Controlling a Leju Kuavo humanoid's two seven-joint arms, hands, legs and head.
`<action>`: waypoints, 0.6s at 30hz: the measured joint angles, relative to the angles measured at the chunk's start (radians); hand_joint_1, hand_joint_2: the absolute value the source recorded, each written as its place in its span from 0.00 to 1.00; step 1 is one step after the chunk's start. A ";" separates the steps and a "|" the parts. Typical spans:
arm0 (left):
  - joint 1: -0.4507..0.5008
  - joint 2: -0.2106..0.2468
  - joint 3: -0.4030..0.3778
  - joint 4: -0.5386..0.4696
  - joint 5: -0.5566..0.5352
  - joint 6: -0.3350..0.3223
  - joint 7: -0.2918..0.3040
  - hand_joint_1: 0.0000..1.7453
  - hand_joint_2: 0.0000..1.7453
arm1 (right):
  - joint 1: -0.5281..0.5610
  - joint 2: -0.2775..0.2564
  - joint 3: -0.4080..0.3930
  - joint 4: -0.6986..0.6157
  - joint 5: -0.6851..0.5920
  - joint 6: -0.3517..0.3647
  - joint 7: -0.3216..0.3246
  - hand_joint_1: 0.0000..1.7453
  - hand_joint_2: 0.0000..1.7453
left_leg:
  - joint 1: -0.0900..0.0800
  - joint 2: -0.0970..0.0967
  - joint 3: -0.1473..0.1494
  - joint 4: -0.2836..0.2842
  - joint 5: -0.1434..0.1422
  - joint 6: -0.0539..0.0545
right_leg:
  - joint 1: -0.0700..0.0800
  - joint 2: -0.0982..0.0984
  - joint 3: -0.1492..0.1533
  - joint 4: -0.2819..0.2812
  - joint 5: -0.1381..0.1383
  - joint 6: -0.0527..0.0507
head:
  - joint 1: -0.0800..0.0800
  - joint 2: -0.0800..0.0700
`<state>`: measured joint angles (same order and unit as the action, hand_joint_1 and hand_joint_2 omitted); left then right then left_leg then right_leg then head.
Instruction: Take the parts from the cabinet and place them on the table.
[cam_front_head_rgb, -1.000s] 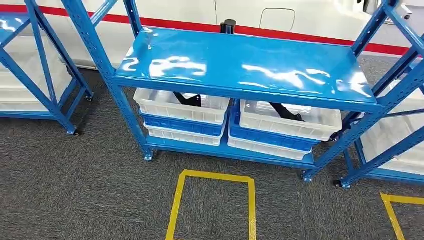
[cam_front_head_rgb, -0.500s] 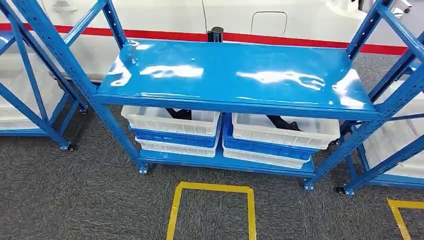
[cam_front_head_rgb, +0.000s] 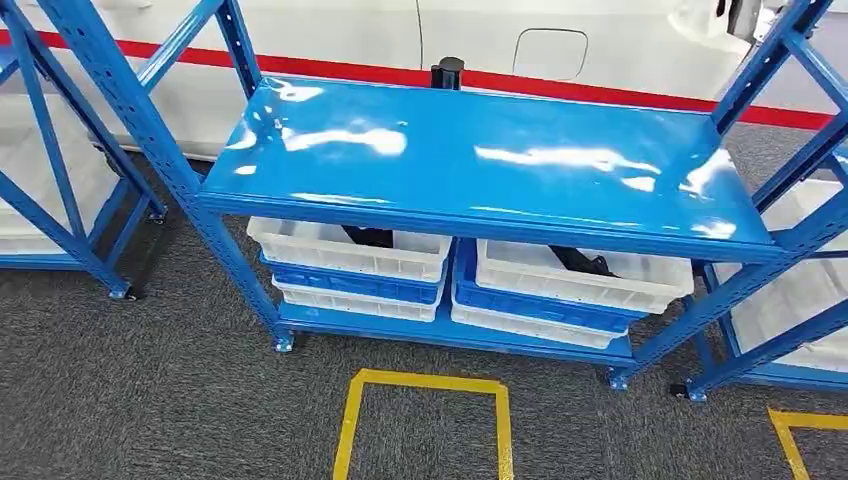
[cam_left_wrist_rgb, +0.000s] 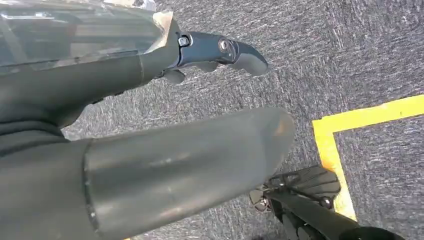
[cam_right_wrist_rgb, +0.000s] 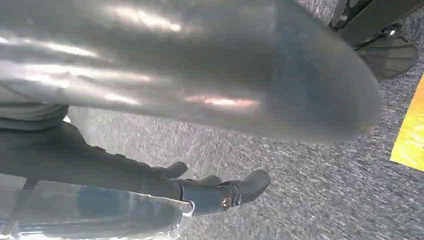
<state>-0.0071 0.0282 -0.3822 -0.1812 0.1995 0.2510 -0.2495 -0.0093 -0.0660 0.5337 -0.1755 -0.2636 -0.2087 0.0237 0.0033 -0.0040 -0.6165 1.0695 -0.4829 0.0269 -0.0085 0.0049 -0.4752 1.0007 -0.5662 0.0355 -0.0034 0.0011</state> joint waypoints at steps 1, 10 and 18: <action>0.000 0.000 0.000 0.000 -0.001 0.000 0.000 0.00 0.00 | 0.000 0.000 0.000 0.000 0.000 0.000 0.000 0.00 0.00 | -0.002 0.000 0.001 0.000 -0.002 0.003 | -0.002 0.000 0.001 -0.001 -0.001 0.005 | 0.000 0.000; -0.006 -0.001 -0.016 -0.001 -0.002 0.013 0.014 0.00 0.00 | -0.001 0.002 0.002 0.000 -0.006 -0.003 0.007 0.00 0.00 | 0.001 0.012 0.027 -0.031 0.000 0.034 | -0.009 0.001 -0.138 0.264 -0.107 0.003 | 0.004 0.000; -0.008 -0.003 -0.017 -0.001 -0.002 0.015 0.031 0.00 0.00 | -0.002 0.000 0.004 0.000 -0.006 -0.003 0.011 0.00 0.00 | -0.004 0.006 0.055 -0.026 -0.026 -0.001 | -0.017 -0.007 -0.072 0.027 0.056 0.018 | 0.005 0.000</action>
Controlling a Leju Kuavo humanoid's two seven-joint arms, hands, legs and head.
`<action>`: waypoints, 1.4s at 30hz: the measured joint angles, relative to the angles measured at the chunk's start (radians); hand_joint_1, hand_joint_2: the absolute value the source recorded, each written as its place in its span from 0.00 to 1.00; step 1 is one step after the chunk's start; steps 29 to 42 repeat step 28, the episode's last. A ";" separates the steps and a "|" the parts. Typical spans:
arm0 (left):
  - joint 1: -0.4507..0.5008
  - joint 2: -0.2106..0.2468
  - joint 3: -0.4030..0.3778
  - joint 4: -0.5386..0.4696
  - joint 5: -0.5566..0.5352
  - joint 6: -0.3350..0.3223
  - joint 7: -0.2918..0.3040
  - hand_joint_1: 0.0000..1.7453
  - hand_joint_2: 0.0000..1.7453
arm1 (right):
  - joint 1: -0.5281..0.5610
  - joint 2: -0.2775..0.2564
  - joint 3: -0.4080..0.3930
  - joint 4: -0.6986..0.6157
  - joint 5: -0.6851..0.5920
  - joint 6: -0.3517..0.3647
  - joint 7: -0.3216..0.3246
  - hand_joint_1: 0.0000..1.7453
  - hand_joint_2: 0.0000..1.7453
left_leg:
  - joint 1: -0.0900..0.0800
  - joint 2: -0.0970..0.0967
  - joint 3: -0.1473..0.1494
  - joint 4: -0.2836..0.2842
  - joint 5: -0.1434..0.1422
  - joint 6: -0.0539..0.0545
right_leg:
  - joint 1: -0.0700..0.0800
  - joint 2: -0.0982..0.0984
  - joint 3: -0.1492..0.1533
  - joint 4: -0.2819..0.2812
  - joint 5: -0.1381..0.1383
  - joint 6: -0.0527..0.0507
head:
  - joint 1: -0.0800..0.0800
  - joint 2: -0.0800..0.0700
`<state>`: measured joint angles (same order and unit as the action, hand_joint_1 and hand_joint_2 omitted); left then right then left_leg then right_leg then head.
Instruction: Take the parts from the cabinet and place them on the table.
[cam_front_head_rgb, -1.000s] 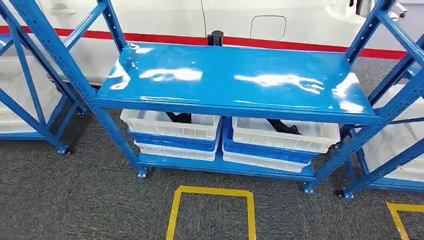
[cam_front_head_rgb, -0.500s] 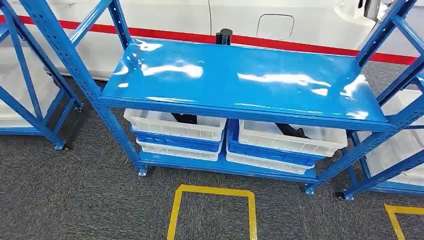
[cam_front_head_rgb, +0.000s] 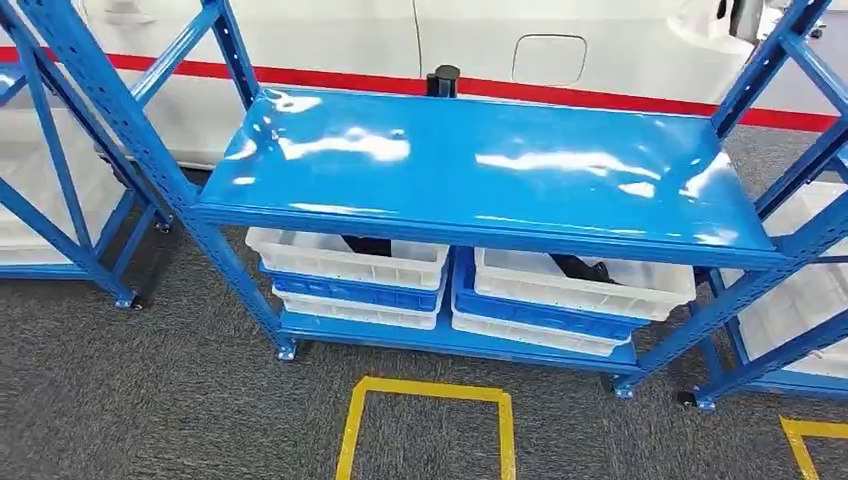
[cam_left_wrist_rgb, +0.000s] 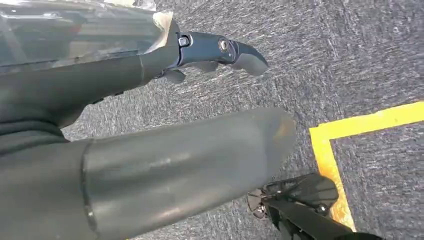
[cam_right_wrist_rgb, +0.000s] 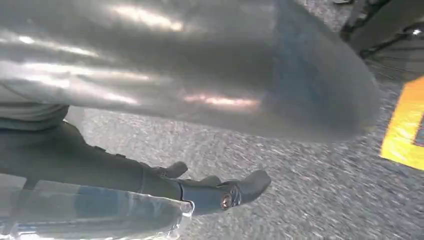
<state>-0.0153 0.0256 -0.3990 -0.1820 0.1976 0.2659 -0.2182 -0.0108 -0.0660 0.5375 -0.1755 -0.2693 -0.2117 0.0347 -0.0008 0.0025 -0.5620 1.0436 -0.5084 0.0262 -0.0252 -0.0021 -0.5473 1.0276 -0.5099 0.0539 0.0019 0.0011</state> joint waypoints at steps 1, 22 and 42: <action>-0.001 0.001 0.000 0.000 0.000 0.000 0.000 0.00 0.00 | 0.000 0.002 0.000 0.000 0.000 0.000 0.000 0.00 0.00 | 0.001 -0.001 0.001 -0.002 -0.003 0.022 | 0.000 -0.001 0.004 0.001 0.001 -0.001 | -0.001 0.000; 0.081 -0.013 0.181 -0.094 -0.093 -0.136 0.123 0.00 0.00 | 0.079 0.029 -0.249 -0.094 0.138 0.111 -0.011 0.00 0.00 | 0.004 0.001 0.023 -0.026 0.001 -0.016 | 0.012 0.001 0.012 0.001 -0.011 -0.021 | -0.002 0.000; 0.123 -0.017 0.285 -0.149 -0.148 -0.204 0.173 0.00 0.00 | 0.119 0.045 -0.384 -0.151 0.209 0.165 -0.022 0.00 0.00 | 0.003 0.000 0.026 -0.026 -0.003 -0.018 | 0.012 0.001 0.012 -0.003 -0.013 -0.022 | -0.002 0.000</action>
